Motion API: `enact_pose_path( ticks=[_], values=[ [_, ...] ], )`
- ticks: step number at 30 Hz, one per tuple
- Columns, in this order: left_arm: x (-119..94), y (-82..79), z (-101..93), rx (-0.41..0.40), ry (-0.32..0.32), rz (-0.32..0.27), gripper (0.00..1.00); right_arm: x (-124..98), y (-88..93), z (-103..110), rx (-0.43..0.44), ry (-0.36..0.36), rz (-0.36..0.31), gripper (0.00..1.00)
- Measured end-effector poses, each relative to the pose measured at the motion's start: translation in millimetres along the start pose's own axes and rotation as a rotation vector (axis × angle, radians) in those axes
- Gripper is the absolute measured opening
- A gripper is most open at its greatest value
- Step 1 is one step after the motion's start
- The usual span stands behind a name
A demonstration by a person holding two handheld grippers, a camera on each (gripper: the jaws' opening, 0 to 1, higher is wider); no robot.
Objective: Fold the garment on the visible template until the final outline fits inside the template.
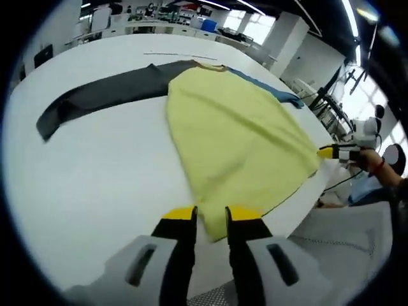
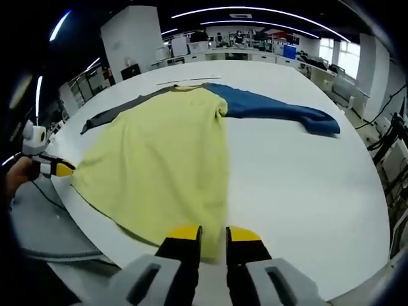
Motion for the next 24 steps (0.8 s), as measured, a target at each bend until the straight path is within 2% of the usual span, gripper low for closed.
enact_pose_path(
  ticks=[3,9,12,14,15,16,21,24],
  values=[
    [0.7,1.7,-2.3,-0.005,-0.005,0.002,0.21,0.2,1.7,-0.8,0.005,0.009,0.012,0.10],
    [0.7,4.7,-1.1,-0.014,-0.043,0.010,0.18,2.4,0.8,-1.0,0.018,0.004,0.018,0.07],
    [-0.1,5.5,-0.5,-0.043,-0.056,0.012,0.12,2.5,1.0,-1.5,-0.006,0.012,0.029,0.01],
    [1.3,9.8,-1.2,-0.048,-0.063,0.032,0.01,2.8,0.4,-2.3,0.007,0.024,0.035,0.00],
    [1.6,8.4,-1.6,-0.048,-0.061,0.005,0.01,2.9,0.4,-2.3,0.019,0.021,0.036,0.00],
    [-0.2,9.9,-3.0,-0.054,-0.064,0.024,0.01,3.0,-0.1,-3.4,0.028,0.022,0.034,0.00],
    [-6.7,9.0,-0.6,-0.023,-0.084,0.034,0.00,-1.6,1.5,-4.3,0.020,0.016,0.037,0.00],
    [-8.6,10.1,-0.6,-0.044,-0.079,0.037,0.00,-4.2,3.5,-2.7,0.014,0.008,0.045,0.00]
  ],
)
Point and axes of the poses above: the point that each gripper's makers call its tool centre point, and the gripper's own axes: x roughly forward along the fingers, z roughly to its left, y roughly out of its underside, the point moved 8 cm from there along -x, roughly backward along the fingers, and after that the axes turned 14 degrees about -z, right-handed, at the moved point
